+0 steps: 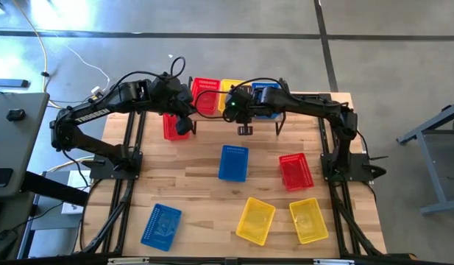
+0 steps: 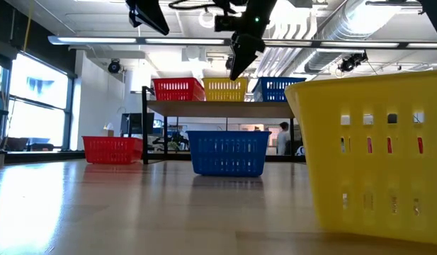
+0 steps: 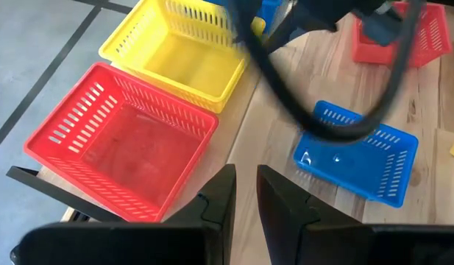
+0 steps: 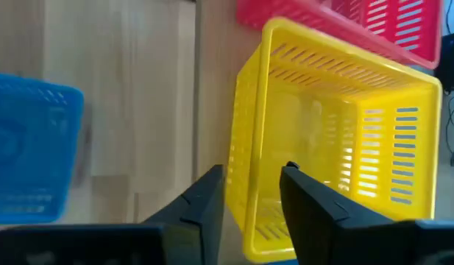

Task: Stack baskets on shelf by color
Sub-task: Stack the top blue bin on the blue bin on the shelf

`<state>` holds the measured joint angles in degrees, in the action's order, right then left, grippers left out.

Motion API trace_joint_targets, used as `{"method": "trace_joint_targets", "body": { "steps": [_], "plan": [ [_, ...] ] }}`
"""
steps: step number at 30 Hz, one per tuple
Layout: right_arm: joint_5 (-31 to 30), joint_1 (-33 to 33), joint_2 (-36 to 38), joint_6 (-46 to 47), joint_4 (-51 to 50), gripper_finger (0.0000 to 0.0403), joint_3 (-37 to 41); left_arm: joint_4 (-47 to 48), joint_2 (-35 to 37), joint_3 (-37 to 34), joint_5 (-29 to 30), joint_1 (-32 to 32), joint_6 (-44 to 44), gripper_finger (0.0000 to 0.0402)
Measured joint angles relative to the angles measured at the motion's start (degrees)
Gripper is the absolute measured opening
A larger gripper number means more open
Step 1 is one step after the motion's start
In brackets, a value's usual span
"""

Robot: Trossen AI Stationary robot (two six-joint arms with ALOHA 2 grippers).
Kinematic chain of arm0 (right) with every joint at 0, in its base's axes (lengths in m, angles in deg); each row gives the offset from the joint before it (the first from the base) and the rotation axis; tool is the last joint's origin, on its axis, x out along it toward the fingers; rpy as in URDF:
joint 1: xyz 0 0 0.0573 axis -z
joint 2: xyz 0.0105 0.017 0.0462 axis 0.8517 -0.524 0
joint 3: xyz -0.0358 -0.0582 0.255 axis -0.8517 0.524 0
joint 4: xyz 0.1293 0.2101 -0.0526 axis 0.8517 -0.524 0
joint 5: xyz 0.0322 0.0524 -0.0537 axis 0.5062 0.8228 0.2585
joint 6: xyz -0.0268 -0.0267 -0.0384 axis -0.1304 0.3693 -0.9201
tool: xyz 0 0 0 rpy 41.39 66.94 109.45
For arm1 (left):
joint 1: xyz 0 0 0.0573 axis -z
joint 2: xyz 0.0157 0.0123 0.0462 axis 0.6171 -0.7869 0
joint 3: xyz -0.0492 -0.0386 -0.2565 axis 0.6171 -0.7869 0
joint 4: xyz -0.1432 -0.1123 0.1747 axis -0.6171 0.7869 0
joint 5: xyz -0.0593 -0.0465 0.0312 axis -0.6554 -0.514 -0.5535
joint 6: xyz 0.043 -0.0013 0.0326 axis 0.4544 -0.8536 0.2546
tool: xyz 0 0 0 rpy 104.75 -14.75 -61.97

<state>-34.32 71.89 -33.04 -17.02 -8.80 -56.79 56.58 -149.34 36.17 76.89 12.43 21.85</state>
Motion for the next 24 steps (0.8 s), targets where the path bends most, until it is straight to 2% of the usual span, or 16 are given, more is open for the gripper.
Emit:
{"method": "trace_joint_targets", "body": {
  "steps": [8,10,13,18,24],
  "plan": [
    [-1.6,-2.7,3.6,11.5,-1.0,0.0131,0.0,0.1,0.2,0.0,0.4,0.2,0.5,0.0049],
    [0.8,-3.9,4.6,16.5,-1.7,0.0131,0.0,0.1,0.5,0.0,0.4,0.3,0.6,0.0049],
    [7.6,-6.0,5.5,22.3,-2.8,0.0131,0.0,0.1,0.6,0.0,0.5,0.4,0.6,0.0049],
    [16.7,-9.8,5.4,25.9,-3.0,0.0131,0.0,0.2,0.6,0.0,0.7,0.4,1.0,0.0049],
    [17.9,-13.8,4.6,25.8,-3.7,0.0131,-0.1,3.3,0.6,0.0,0.5,1.4,-2.3,0.0049]
  ]
}}
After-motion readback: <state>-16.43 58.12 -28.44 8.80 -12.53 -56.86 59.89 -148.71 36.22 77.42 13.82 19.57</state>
